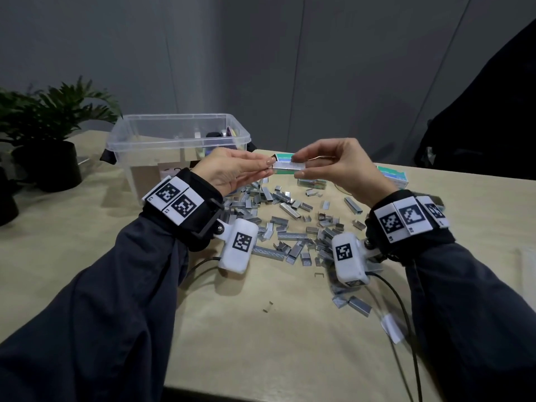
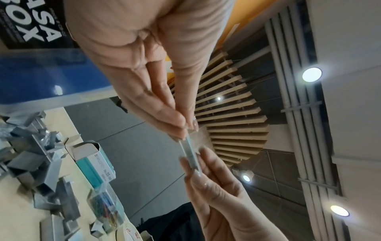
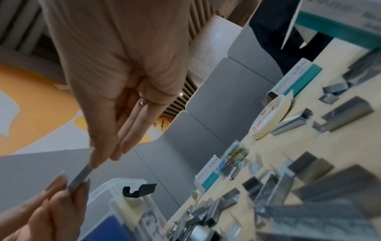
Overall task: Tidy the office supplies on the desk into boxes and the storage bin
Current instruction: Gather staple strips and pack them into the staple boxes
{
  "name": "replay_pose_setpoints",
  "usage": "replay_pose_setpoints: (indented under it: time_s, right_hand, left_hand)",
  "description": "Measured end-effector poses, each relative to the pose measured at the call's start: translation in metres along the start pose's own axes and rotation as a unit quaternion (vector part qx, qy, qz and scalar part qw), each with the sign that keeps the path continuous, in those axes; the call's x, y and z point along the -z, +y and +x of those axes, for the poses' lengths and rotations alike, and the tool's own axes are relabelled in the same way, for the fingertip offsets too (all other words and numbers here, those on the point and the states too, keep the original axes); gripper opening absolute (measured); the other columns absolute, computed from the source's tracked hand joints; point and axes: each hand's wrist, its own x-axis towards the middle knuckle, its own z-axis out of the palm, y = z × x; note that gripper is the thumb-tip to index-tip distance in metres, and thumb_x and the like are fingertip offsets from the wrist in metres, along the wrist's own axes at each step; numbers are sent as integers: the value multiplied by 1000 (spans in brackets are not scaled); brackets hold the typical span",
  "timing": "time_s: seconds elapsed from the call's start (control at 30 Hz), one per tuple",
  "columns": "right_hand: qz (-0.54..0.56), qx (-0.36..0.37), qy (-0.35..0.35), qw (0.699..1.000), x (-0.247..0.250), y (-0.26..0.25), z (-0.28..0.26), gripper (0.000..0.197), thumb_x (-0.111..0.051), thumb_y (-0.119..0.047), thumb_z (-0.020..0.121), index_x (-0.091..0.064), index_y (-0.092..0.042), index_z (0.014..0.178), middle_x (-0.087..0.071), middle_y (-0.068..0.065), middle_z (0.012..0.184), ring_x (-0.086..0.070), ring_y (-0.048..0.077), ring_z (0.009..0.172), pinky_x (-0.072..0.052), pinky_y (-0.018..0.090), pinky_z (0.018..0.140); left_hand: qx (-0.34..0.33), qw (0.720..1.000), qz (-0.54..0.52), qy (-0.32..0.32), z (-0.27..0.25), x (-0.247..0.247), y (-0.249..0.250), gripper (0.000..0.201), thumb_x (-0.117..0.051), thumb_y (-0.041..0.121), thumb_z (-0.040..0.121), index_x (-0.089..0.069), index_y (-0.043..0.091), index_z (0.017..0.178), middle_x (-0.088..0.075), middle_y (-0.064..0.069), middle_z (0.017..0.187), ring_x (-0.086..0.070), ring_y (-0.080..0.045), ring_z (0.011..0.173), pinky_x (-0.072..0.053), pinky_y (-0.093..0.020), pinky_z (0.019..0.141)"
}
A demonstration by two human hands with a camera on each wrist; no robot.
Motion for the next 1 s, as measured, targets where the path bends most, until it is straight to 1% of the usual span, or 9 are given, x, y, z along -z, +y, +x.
replay_pose_setpoints:
  time_s: [0.1, 0.2, 0.37, 0.53, 0.6, 0.7, 0.8, 0.9, 1.0]
  right_hand:
    - [-2, 17, 0, 1000, -2, -4, 0, 50, -84, -10, 60, -69, -7, 108, -75, 13, 95, -74, 24, 84, -60, 31, 82]
    - [-47, 42, 1, 998, -3, -8, 2, 55, -86, -10, 62, -69, -5, 115, -76, 12, 93, -74, 24, 86, -59, 32, 83]
    - [-190, 81, 4, 978, 1, -17, 0, 40, -87, -9, 68, -74, -6, 106, -76, 4, 88, -74, 8, 80, -59, 22, 79]
    - [-354, 131, -18, 926, 3, -21, 3, 19, -85, -10, 74, -78, -6, 91, -75, 1, 83, -71, 4, 72, -58, 19, 73]
    - [-387, 84, -13, 918, 10, -19, 9, 15, -83, -9, 76, -78, -7, 90, -75, 2, 84, -70, 6, 72, -58, 20, 74]
    - [-394, -90, 0, 915, 30, -3, 24, 14, -82, -4, 75, -77, -3, 88, -74, 8, 79, -71, 11, 68, -61, 26, 73]
    - [-435, -229, -16, 871, 42, 16, 34, 20, -87, -6, 69, -76, 3, 83, -75, 11, 75, -74, 18, 69, -61, 36, 79]
    - [-492, -281, -24, 824, 42, 28, 36, 31, -92, -15, 61, -74, 1, 80, -74, 14, 80, -74, 27, 79, -60, 41, 82]
    - [-546, -278, 0, 790, 40, 34, 39, 22, -87, -15, 60, -71, -5, 73, -73, 11, 77, -73, 26, 73, -61, 40, 76]
  left_hand:
    - [-6, 1000, -17, -7, -1, -2, -1, 18, -66, -6, 78, -65, -9, 96, -73, -15, 76, -72, -18, 65, -58, -18, 61]
    - [-12, 999, -34, -3, -1, -5, -2, 22, -65, -7, 80, -61, -14, 101, -73, -16, 76, -73, -19, 66, -58, -18, 61]
    - [-32, 999, -36, 12, -2, -12, -7, 26, -69, -8, 77, -60, -12, 101, -72, -20, 84, -73, -23, 70, -60, -22, 65]
    - [-37, 999, 4, 15, -2, -21, -12, 26, -67, -10, 80, -55, -5, 102, -68, -28, 97, -73, -26, 73, -60, -25, 64]
    - [-30, 999, 40, 10, -1, -21, -13, 29, -69, -3, 82, -54, -4, 107, -68, -28, 101, -73, -28, 83, -61, -30, 72]
    - [-27, 996, 86, 27, 1, -18, -11, 40, -70, 6, 84, -52, -2, 120, -67, -23, 111, -69, -27, 92, -60, -32, 75]
    - [-23, 992, 124, 27, 2, -14, -9, 41, -70, 7, 85, -55, 0, 123, -68, -20, 111, -67, -25, 95, -59, -34, 79]
    - [-20, 988, 154, 14, 2, -13, -8, 30, -70, 6, 85, -60, 4, 113, -69, -17, 111, -66, -24, 93, -57, -34, 80]
    - [-15, 985, 173, 3, 3, -14, -9, 19, -69, 6, 86, -62, 8, 103, -68, -17, 112, -65, -23, 90, -57, -34, 80]
